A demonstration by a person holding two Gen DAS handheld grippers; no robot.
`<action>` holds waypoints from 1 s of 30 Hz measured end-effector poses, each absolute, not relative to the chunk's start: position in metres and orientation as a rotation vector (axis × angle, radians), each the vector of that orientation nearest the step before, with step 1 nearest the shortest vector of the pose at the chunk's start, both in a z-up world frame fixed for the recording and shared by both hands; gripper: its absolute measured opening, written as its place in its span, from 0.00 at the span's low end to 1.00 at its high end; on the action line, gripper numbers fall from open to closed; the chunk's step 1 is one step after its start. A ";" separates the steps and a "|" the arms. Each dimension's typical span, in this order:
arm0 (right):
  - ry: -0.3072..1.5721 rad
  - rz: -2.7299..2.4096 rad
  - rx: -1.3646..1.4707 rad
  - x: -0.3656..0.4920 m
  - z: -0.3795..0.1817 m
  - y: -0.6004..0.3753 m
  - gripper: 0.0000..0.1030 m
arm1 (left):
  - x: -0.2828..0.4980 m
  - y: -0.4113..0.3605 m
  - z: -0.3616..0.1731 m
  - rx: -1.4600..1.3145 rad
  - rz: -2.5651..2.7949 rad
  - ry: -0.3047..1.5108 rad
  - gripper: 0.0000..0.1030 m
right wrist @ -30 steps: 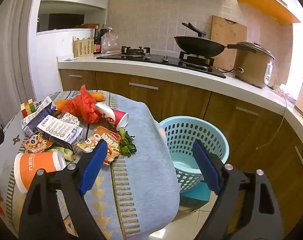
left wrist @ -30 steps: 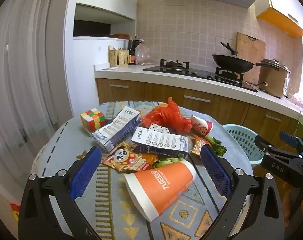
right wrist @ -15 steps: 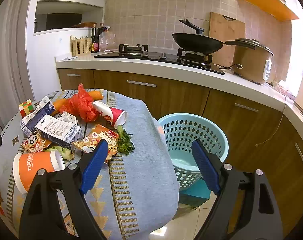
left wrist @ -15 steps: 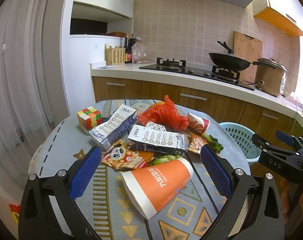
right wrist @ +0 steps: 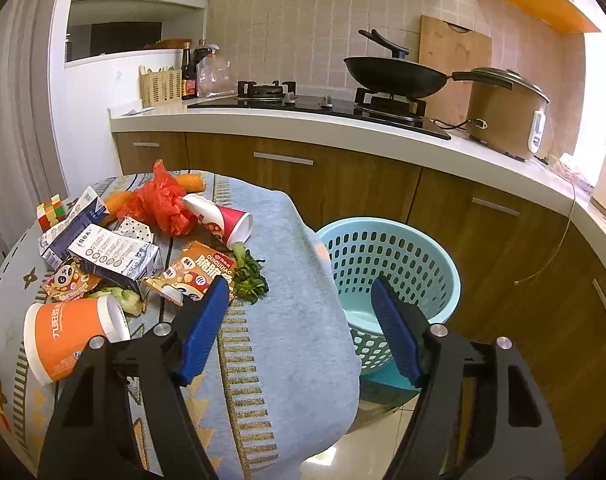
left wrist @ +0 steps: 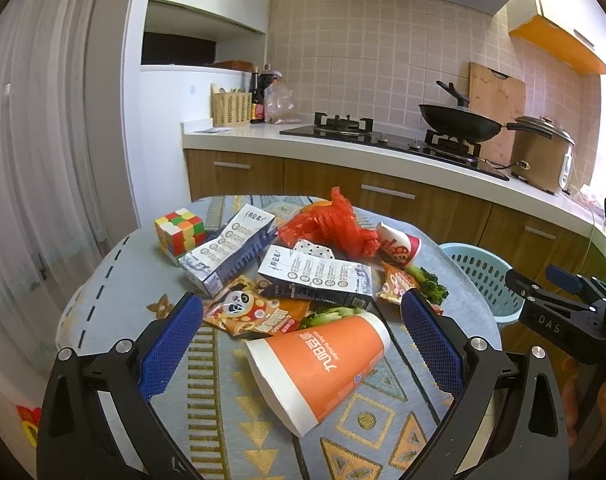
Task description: Collect trash
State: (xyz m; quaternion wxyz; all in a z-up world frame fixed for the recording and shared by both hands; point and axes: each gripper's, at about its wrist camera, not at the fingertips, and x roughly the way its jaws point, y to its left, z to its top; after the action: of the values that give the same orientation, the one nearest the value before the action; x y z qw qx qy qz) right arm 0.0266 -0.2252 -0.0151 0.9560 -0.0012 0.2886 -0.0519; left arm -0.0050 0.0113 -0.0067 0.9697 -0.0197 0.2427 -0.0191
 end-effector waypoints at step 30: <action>0.624 -0.069 -0.026 0.034 -0.024 -0.216 0.31 | 0.006 0.057 -0.031 0.022 -0.185 0.584 0.93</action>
State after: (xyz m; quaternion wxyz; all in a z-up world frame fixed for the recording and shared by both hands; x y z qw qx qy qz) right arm 0.0342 -0.2161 -0.0243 0.9510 -0.0127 0.3071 -0.0338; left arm 0.0055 0.0572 -0.0305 0.9534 0.0110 0.2876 -0.0908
